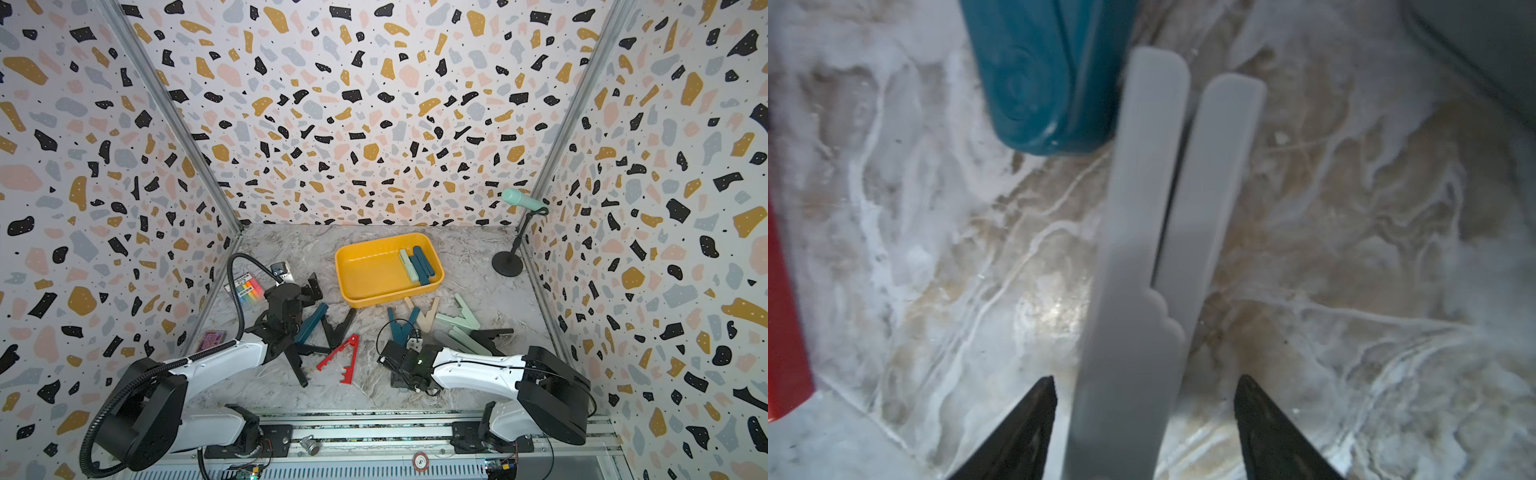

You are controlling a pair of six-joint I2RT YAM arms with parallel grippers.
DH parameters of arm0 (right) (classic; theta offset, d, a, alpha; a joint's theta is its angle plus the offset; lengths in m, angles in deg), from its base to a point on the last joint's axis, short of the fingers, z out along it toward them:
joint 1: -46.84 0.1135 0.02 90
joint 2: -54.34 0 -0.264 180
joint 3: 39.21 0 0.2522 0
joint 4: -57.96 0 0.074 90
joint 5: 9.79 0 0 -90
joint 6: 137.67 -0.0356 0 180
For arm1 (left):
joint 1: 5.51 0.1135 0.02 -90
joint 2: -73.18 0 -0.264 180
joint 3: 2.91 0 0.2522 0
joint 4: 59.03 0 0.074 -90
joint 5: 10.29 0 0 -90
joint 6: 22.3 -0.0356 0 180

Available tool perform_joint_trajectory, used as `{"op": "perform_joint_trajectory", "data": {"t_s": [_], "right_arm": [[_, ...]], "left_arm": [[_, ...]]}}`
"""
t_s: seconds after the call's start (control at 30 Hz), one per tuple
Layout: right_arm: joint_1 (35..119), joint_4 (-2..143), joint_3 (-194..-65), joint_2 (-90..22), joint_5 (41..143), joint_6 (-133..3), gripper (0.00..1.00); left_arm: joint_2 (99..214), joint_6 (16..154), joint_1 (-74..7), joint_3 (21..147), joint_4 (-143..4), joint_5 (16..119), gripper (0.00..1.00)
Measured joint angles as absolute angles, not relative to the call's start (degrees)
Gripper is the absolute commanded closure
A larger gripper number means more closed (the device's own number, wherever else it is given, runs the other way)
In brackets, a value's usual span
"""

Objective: Put the pruning pliers into the storage box
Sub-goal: Pick up the pruning pliers from the center of the board.

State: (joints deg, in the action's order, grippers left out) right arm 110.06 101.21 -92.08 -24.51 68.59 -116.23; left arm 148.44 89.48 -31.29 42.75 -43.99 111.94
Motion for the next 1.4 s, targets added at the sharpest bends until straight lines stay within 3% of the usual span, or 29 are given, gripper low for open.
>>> {"op": "perform_joint_trajectory", "data": {"t_s": [0.4,0.5,0.67,0.87,1.2,1.4], "right_arm": [[104.2,96.4,-92.4,-27.4,68.3,-113.2,0.33],[103.7,95.2,-92.8,-28.2,68.3,-111.9,0.41],[103.2,94.9,-92.8,-28.4,68.4,-110.5,0.65],[103.1,97.4,-92.3,-26.5,68.5,-109.7,0.79],[103.2,105.2,-96.7,-12.2,60.7,-104.9,0.78],[95.0,103.0,-102.3,-10.4,59.7,-95.5,0.78]], "left_arm": [[147.1,89.3,-31.3,42.7,-44.0,112.3,0.0],[147.1,89.3,-31.3,42.7,-44.1,112.4,0.01],[147.1,89.3,-31.3,42.7,-44.2,112.4,0.0],[147.1,89.3,-31.3,42.7,-44.2,112.4,0.01],[147.1,89.6,-31.3,42.7,-44.2,113.3,0.01],[147.0,89.8,-31.3,42.7,-44.3,113.5,0.0]]}}
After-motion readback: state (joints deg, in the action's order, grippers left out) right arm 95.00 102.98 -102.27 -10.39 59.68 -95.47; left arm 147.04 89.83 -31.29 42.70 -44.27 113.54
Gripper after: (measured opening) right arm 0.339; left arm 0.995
